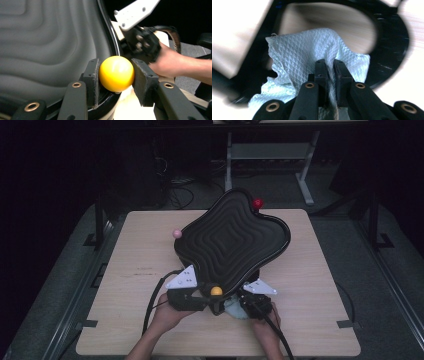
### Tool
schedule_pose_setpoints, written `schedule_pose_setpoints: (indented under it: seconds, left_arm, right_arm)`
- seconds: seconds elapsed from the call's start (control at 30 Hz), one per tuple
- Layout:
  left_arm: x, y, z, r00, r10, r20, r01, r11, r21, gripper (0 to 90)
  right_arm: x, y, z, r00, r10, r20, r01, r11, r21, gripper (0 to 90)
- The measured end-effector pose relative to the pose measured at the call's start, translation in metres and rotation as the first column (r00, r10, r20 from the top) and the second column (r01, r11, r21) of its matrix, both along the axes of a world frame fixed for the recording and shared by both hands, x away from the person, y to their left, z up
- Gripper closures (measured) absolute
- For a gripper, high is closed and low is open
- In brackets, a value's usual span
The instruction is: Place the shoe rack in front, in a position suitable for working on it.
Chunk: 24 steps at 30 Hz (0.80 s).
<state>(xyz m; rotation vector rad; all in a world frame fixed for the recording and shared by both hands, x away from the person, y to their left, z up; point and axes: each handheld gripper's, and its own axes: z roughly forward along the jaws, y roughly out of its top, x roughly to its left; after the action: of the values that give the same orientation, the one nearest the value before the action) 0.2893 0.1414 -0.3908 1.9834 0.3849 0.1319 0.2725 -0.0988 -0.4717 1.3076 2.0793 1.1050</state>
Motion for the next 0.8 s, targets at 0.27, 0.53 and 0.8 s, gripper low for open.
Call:
schedule_pose_setpoints:
  seconds: [0.27, 0.53, 0.8]
  left_arm:
    - [0.013, 0.027, -0.001, 0.9929, 0.119, -0.004, -0.119, 0.9928, -0.017, 59.3]
    - [0.016, 0.036, 0.0, 0.9765, 0.215, 0.008, -0.215, 0.9762, -0.029, 59.0]
    - [0.013, 0.034, 0.002, 0.9715, 0.234, 0.036, -0.234, 0.9722, -0.016, 58.9]
  right_arm:
    - [0.01, 0.003, -0.001, 1.0, -0.008, 0.004, 0.008, 1.0, 0.009, 82.6]
    - [0.013, 0.031, 0.0, 0.9987, 0.048, -0.018, -0.048, 0.998, 0.034, 82.1]
    - [0.019, 0.013, 0.006, 0.9996, -0.028, 0.006, 0.028, 0.997, 0.074, 65.2]
